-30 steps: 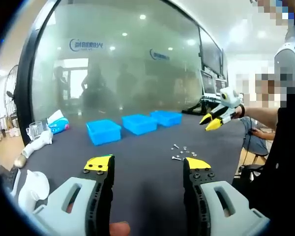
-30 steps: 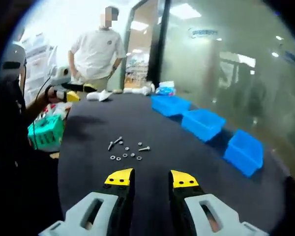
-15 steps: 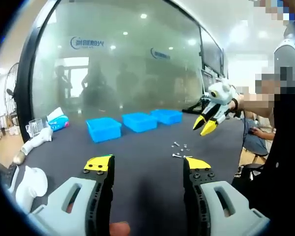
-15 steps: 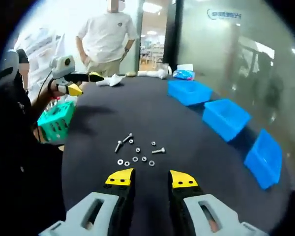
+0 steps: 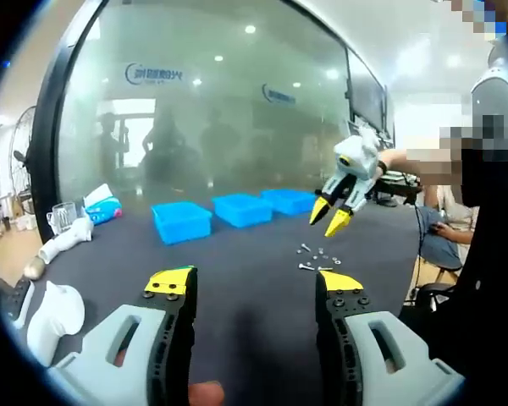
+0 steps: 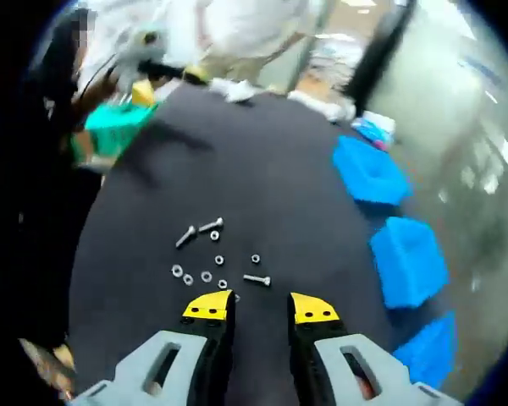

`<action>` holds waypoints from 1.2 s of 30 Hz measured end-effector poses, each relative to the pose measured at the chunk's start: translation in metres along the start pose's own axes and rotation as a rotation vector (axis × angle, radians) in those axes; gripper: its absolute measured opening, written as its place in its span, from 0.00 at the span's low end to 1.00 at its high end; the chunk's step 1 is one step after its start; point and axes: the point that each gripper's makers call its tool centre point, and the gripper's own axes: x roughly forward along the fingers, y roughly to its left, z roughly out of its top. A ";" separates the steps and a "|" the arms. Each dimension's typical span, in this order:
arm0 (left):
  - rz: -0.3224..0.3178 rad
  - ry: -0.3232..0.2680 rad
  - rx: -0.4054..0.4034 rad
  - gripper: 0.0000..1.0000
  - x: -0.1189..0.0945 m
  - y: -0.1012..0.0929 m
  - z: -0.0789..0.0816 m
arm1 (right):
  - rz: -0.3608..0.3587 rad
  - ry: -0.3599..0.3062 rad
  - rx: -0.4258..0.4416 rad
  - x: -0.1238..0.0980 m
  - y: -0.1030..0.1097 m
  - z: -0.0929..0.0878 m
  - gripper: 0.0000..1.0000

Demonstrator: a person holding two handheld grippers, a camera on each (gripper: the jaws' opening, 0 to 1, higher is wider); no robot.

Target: Sort the screws, nuts, and washers into the corresponding bins

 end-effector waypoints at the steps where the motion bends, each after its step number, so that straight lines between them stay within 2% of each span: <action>1: 0.000 0.001 -0.001 0.55 0.000 0.000 0.000 | 0.012 0.007 -0.031 0.004 -0.001 0.001 0.22; 2: -0.001 0.003 -0.001 0.55 0.000 -0.001 -0.001 | 0.022 0.033 -0.046 0.007 -0.003 -0.002 0.22; 4: -0.001 0.007 -0.002 0.55 0.000 -0.001 -0.002 | 0.057 0.034 -0.117 0.014 -0.004 0.001 0.22; 6: -0.001 0.011 0.000 0.55 0.001 -0.001 -0.002 | 0.102 0.032 -0.143 0.019 -0.002 0.005 0.21; 8: 0.000 0.012 0.002 0.55 0.001 0.001 -0.002 | 0.121 0.060 -0.183 0.022 -0.005 0.005 0.21; 9: 0.000 0.012 0.003 0.55 0.001 0.001 -0.001 | 0.147 0.071 -0.281 0.025 -0.005 0.007 0.20; 12: 0.001 0.012 0.004 0.55 0.002 0.001 -0.001 | 0.208 0.127 -0.388 0.026 0.000 0.004 0.19; 17: 0.002 0.016 0.001 0.55 0.003 0.001 -0.003 | 0.282 0.145 -0.464 0.030 0.002 0.010 0.19; 22: 0.004 0.023 0.002 0.55 0.004 0.001 -0.005 | 0.366 0.217 -0.652 0.028 0.003 0.000 0.19; 29: 0.006 0.019 -0.006 0.55 0.006 0.003 -0.004 | 0.423 0.227 -0.742 0.031 0.011 -0.001 0.19; 33: 0.004 0.023 -0.007 0.55 0.006 0.002 -0.005 | 0.429 0.207 -0.726 0.035 0.011 0.004 0.18; 36: 0.005 0.025 -0.007 0.55 0.006 0.002 -0.006 | 0.439 0.219 -0.729 0.037 0.013 -0.002 0.15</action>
